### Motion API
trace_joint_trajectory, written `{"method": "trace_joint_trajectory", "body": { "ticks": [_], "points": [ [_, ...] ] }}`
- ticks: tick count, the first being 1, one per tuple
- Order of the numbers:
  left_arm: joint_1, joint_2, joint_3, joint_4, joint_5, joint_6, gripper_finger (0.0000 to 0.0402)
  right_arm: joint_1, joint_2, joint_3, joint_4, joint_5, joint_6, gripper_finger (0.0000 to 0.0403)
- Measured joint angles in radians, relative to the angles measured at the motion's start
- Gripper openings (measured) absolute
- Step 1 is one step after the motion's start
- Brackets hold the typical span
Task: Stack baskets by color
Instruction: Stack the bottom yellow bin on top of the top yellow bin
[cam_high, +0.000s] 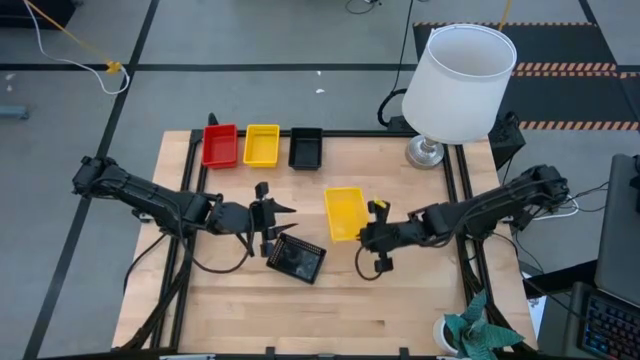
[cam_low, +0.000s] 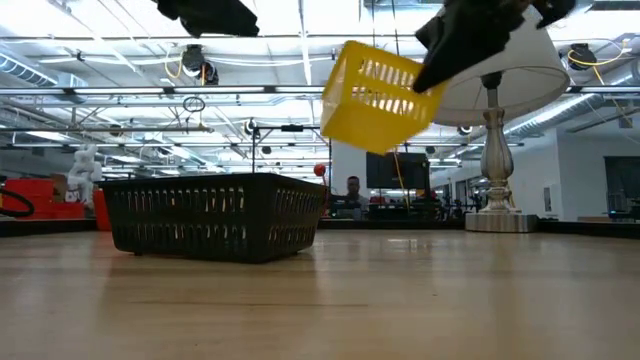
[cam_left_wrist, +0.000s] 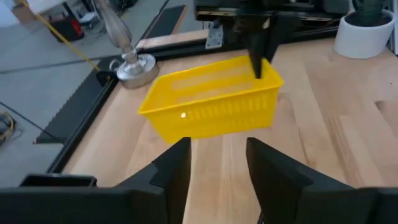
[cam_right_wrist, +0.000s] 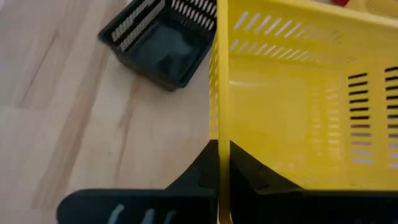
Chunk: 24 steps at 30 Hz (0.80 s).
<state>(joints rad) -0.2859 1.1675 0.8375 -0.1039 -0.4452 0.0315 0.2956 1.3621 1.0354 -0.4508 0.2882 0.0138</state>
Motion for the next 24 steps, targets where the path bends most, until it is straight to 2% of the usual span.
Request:
{"method": "trace_joint_trajectory", "body": {
  "ticks": [9, 15, 20, 24],
  "points": [
    [-0.006, 0.000, 0.054, 0.011, 0.000, 0.060, 0.0170, -0.095, -0.006, 0.097, 0.006, 0.006, -0.211, 0.0004],
    [-0.024, 0.031, 0.105, 0.015, -0.034, 0.204, 0.0170, -0.158, 0.006, 0.099, 0.041, 0.064, -0.267, 0.0004],
    [-0.017, 0.083, 0.125, 0.010, -0.053, 0.331, 0.0171, -0.190, 0.028, 0.099, 0.067, -0.005, -0.381, 0.0004],
    [0.003, 0.109, 0.147, 0.009, -0.053, 0.364, 0.0185, -0.198, 0.032, 0.099, 0.092, -0.030, -0.431, 0.0004]
  ]
}}
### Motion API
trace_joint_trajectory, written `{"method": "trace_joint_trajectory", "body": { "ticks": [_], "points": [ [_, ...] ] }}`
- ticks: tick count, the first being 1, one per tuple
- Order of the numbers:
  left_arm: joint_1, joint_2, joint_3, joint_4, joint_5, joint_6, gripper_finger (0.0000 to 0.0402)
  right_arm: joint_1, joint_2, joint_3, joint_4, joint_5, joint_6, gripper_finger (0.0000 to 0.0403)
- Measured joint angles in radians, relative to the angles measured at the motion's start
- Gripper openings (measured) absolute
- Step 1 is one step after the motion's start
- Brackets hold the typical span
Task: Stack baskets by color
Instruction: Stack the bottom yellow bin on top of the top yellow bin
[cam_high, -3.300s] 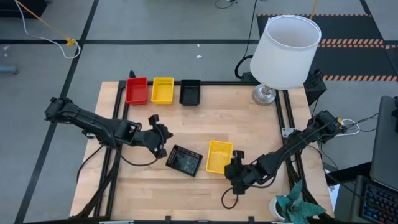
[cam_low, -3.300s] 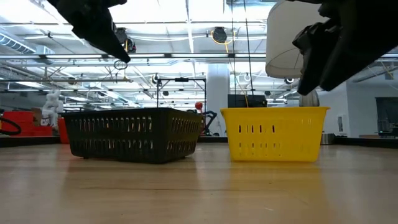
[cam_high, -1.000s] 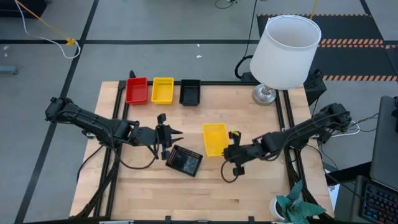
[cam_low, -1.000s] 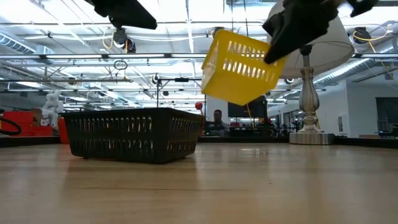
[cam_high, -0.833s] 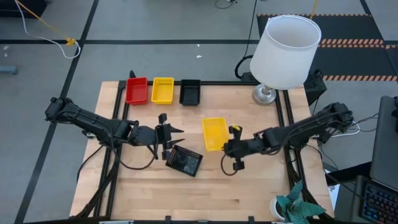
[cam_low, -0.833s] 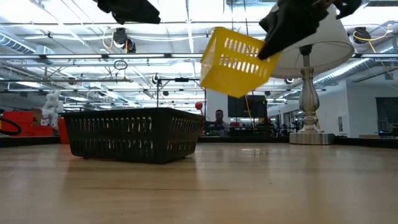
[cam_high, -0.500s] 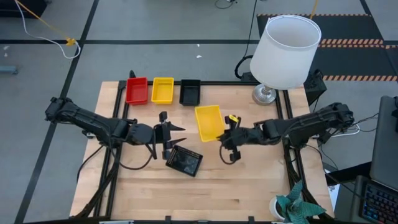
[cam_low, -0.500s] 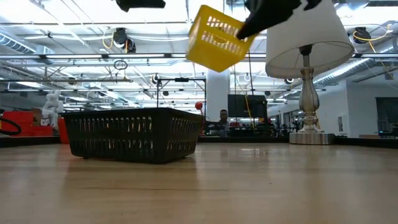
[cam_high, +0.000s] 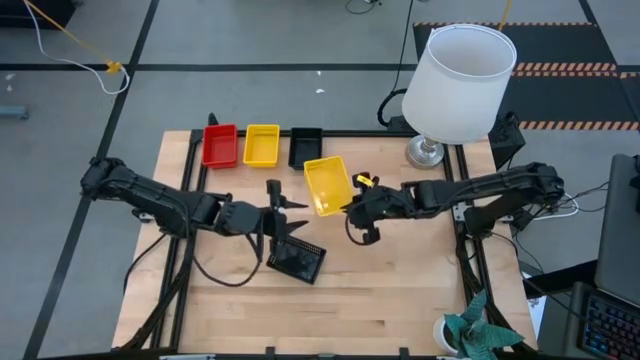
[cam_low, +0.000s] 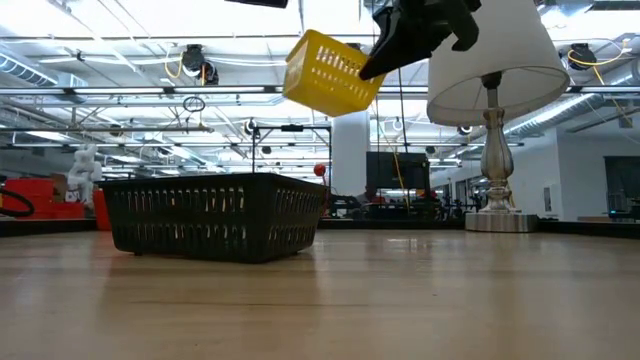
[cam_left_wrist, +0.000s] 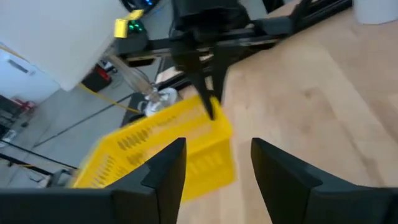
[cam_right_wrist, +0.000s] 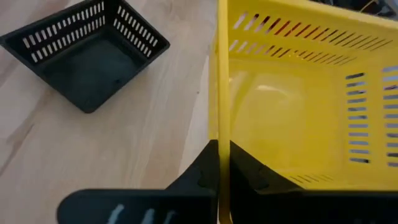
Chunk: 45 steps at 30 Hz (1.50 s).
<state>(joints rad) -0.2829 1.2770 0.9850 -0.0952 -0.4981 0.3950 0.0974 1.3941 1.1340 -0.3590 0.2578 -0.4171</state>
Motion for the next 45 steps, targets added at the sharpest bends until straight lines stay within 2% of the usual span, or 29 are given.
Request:
{"method": "trace_joint_trajectory", "body": {
  "ticks": [6, 13, 17, 19, 22, 25, 33, 45],
  "points": [
    [0.028, 0.000, 0.039, -0.002, 0.009, 0.014, 0.0206, -0.007, 0.000, 0.000, 0.021, 0.001, -0.011, 0.0004],
    [0.047, 0.039, 0.088, -0.028, 0.063, 0.013, 0.0203, -0.039, 0.000, 0.000, 0.103, 0.004, -0.016, 0.0004],
    [0.057, 0.089, 0.139, -0.023, 0.009, 0.016, 0.0203, -0.067, 0.000, 0.000, 0.123, 0.007, 0.003, 0.0004],
    [0.058, 0.120, 0.160, -0.046, -0.062, 0.016, 0.0203, -0.075, 0.009, 0.000, 0.136, 0.015, 0.032, 0.0004],
    [0.058, 0.171, 0.196, -0.039, -0.140, 0.032, 0.0203, -0.077, 0.028, 0.000, 0.136, 0.095, 0.064, 0.0004],
    [0.058, 0.217, 0.230, -0.034, -0.148, 0.055, 0.0203, -0.077, 0.055, 0.000, 0.151, 0.148, 0.094, 0.0004],
    [0.112, 0.306, 0.313, -0.180, -0.156, 0.003, 0.0202, -0.077, 0.067, 0.000, 0.169, 0.159, 0.092, 0.0004],
    [0.171, 0.354, 0.317, -0.219, -0.176, 0.022, 0.0202, -0.077, 0.066, 0.000, 0.160, 0.159, 0.091, 0.0004]
  ]
}}
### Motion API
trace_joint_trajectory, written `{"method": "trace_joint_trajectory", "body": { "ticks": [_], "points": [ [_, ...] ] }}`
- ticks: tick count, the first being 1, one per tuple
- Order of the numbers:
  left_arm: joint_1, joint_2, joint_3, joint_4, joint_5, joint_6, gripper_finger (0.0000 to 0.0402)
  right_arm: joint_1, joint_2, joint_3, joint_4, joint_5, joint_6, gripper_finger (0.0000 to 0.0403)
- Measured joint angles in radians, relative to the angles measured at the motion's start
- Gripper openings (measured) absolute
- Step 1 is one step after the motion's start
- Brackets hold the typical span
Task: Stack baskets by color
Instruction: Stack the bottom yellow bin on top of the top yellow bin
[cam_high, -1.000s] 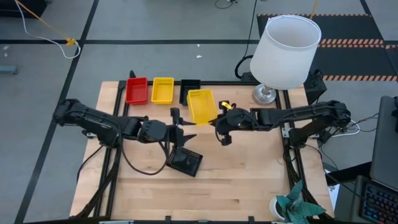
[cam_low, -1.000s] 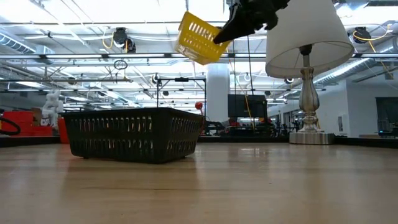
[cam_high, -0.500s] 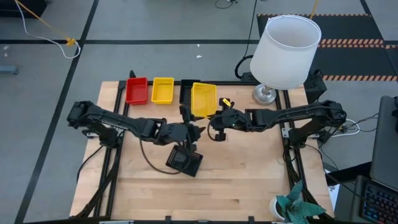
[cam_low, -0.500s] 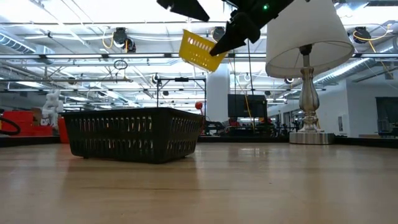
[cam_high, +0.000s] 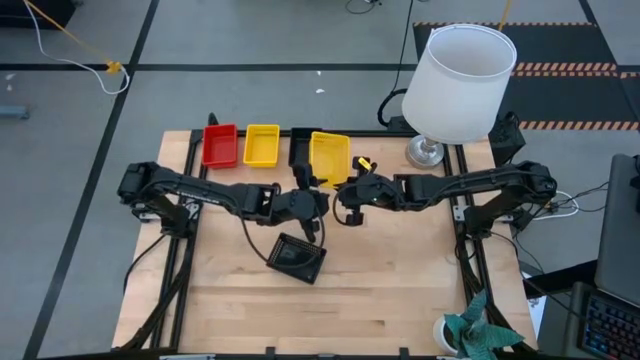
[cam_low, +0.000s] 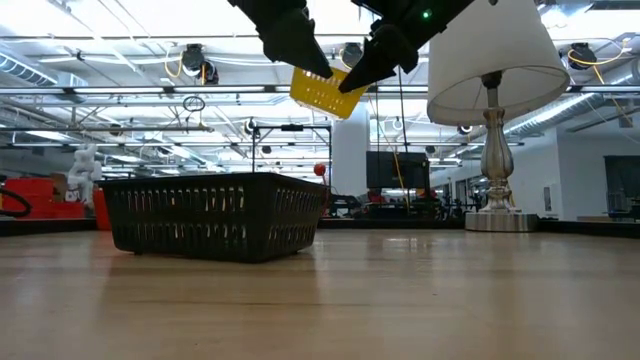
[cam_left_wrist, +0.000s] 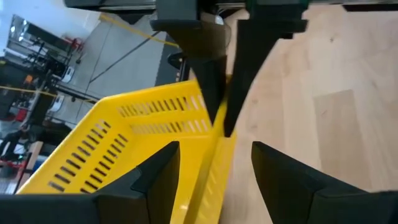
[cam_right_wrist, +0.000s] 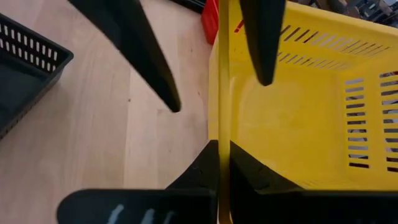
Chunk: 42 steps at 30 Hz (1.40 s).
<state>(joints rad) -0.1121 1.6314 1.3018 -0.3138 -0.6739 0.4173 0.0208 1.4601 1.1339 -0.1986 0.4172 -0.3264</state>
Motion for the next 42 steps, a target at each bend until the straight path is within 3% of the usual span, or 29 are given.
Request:
{"method": "trace_joint_trajectory", "body": {
  "ticks": [5, 14, 20, 24, 30, 33, 36, 42],
  "points": [
    [0.009, 0.000, 0.000, -0.008, -0.001, 0.007, 0.0187, 0.000, 0.000, 0.000, -0.005, 0.000, 0.000, 0.0004],
    [0.020, -0.001, 0.000, -0.052, 0.020, 0.009, 0.0084, 0.000, 0.000, -0.001, -0.009, -0.004, -0.011, 0.0004],
    [0.021, -0.001, 0.000, -0.066, 0.062, 0.021, 0.0041, 0.000, 0.000, -0.002, -0.011, -0.004, -0.031, 0.0004],
    [0.025, -0.002, 0.000, -0.077, 0.080, 0.033, 0.0051, 0.000, 0.000, -0.002, -0.012, -0.006, -0.031, 0.0004],
    [0.026, -0.002, 0.000, -0.073, 0.080, -0.003, 0.0126, 0.001, 0.000, -0.002, -0.004, -0.003, -0.032, 0.0004],
    [0.034, -0.002, 0.000, -0.071, 0.083, -0.023, 0.0139, 0.001, 0.000, -0.002, 0.001, -0.002, -0.038, 0.0004],
    [0.038, -0.002, 0.000, -0.071, 0.082, -0.026, 0.0122, 0.000, 0.000, -0.002, 0.004, -0.001, -0.056, 0.0004],
    [0.038, -0.002, 0.000, -0.072, 0.099, -0.004, 0.0041, 0.000, 0.000, -0.002, 0.003, -0.002, -0.072, 0.0004]
  ]
}}
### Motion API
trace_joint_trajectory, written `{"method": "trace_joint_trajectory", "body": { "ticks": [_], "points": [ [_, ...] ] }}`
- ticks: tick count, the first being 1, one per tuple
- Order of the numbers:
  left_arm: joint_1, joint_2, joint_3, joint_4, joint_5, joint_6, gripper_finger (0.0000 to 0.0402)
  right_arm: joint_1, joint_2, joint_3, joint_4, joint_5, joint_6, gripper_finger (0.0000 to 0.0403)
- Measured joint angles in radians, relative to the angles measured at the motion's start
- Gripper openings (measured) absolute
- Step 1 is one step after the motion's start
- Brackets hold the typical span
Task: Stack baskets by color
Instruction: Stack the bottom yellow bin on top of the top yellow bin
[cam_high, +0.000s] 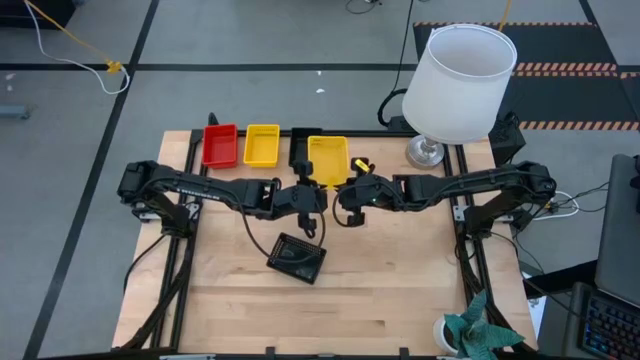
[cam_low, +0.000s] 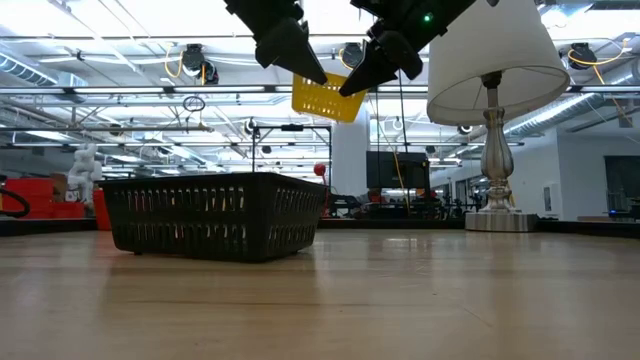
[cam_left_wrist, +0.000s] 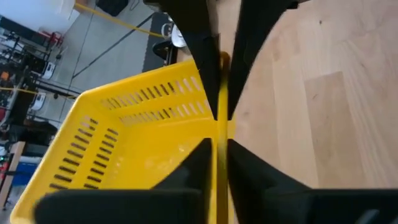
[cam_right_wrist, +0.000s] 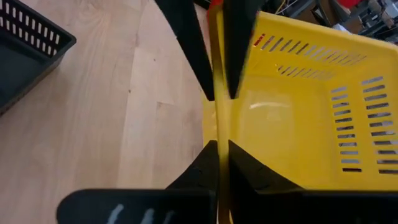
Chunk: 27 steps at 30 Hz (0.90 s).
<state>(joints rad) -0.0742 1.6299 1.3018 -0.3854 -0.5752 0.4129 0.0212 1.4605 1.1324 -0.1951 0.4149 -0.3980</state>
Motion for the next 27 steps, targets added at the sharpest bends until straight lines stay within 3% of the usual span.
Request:
{"method": "trace_joint_trajectory", "body": {
  "ticks": [3, 7, 14, 18, 22, 27],
  "points": [
    [0.000, 0.000, 0.000, -0.006, 0.007, 0.007, 0.0012, 0.002, 0.000, 0.000, -0.001, 0.000, -0.012, 0.0004],
    [0.000, 0.000, -0.001, -0.014, 0.017, 0.004, 0.0023, 0.015, -0.001, 0.000, 0.002, 0.002, -0.013, 0.0020],
    [0.002, 0.003, -0.004, -0.037, 0.074, 0.008, 0.0009, 0.047, -0.015, 0.004, 0.025, 0.009, -0.008, 0.0135],
    [0.009, 0.003, -0.004, -0.061, 0.073, 0.003, 0.0014, 0.064, -0.048, 0.004, 0.027, 0.082, -0.007, 0.0196],
    [0.021, -0.023, -0.003, -0.135, 0.071, -0.031, 0.0008, 0.087, -0.095, 0.003, -0.031, 0.139, -0.009, 0.0229],
    [0.051, -0.095, -0.009, -0.253, 0.069, -0.105, 0.0012, 0.108, -0.173, 0.003, -0.119, 0.139, 0.005, 0.0239]
  ]
}}
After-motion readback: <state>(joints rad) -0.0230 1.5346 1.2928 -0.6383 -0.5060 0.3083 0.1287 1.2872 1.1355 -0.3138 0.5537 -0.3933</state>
